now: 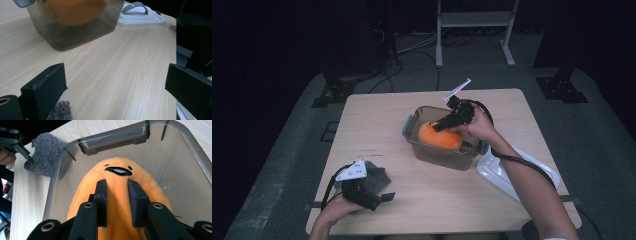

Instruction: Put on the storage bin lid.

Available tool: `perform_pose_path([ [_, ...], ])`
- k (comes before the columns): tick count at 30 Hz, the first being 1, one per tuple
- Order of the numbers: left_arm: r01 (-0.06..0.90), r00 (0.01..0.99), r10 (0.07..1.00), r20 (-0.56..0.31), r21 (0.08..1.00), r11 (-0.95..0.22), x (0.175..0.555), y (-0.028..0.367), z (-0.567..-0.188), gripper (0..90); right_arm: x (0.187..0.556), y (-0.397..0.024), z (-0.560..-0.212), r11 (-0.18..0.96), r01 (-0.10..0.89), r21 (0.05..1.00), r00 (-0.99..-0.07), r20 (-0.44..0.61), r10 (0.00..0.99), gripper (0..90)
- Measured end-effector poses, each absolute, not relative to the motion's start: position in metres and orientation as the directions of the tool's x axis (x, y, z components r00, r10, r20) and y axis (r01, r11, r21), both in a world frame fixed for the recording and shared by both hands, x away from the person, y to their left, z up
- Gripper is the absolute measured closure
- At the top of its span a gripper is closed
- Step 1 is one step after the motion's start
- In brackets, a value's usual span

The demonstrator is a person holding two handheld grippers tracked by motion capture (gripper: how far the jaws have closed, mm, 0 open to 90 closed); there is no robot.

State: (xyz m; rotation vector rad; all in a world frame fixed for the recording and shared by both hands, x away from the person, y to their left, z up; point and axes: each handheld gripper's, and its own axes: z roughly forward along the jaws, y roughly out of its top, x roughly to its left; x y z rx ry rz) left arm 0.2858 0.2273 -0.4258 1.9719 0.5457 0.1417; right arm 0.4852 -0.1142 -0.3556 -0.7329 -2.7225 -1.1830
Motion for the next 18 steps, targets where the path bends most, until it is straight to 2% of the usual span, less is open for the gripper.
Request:
perform_pose_path([
  [18, 0.307, 0.891, 0.435, -0.133, 0.881, -0.36, 0.2861, 0.2273, -0.4253, 2.7, 0.486, -0.1131, -0.3581, 0.6, 0.468, 0.649, -0.878, 0.267, 0.397, 68.6],
])
